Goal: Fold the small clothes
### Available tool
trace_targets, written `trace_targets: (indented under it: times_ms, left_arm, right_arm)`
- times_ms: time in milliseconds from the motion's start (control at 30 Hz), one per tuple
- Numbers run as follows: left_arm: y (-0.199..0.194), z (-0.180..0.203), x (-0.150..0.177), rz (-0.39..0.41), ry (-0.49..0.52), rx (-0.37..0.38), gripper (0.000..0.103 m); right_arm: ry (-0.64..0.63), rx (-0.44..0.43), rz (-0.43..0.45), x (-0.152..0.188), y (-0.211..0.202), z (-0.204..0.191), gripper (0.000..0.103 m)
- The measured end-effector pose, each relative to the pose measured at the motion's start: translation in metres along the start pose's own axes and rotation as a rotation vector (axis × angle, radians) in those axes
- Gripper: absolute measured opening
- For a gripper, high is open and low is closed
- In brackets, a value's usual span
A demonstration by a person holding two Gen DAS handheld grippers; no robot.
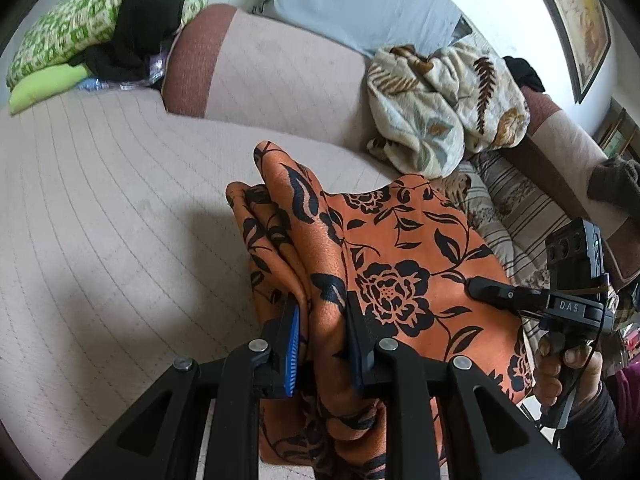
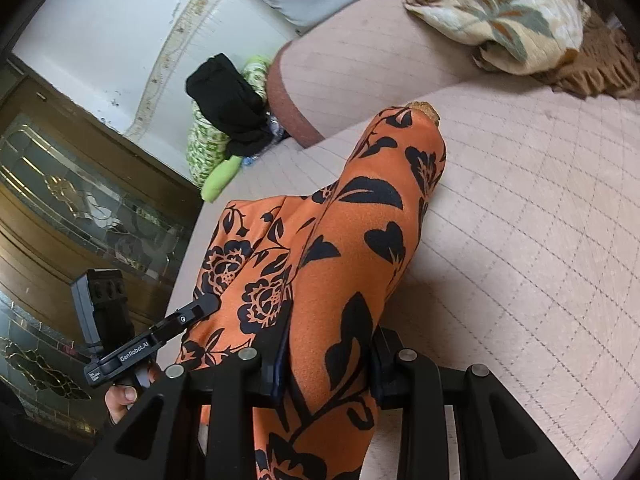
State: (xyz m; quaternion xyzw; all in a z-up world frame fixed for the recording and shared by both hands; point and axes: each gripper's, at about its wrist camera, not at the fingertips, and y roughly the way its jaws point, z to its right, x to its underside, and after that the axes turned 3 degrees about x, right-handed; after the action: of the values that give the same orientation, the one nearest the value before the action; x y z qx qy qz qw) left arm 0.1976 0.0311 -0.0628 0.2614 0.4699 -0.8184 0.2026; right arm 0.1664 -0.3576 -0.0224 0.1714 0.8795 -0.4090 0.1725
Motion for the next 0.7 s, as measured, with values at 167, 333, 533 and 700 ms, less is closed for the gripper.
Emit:
trace_targets:
  times_ms: [167,333,533,700]
  left_arm:
    - [0.024,-0.009,0.013,-0.04,-0.031,0.011,0.021]
    - [0.053,-0.009,0.022,-0.09,-0.034,0.007,0.022]
    - [0.074,-0.022,0.028,-0.136,-0.077,-0.007,0.036]
    - [0.048,-0.029,0.028,-0.084,-0.09,-0.016,0.044]
  right_arm:
    - [0.026,0.041,-0.031,0.008,0.013,0.022,0.033]
    - [0.062,0.106,-0.058,0.022,0.016,0.046,0.033]
    - [0.125,0.126,-0.087,0.032,0.024,0.065,0.037]
    - [0.109,0.164,-0.088,0.027,0.015,0.063,0.055]
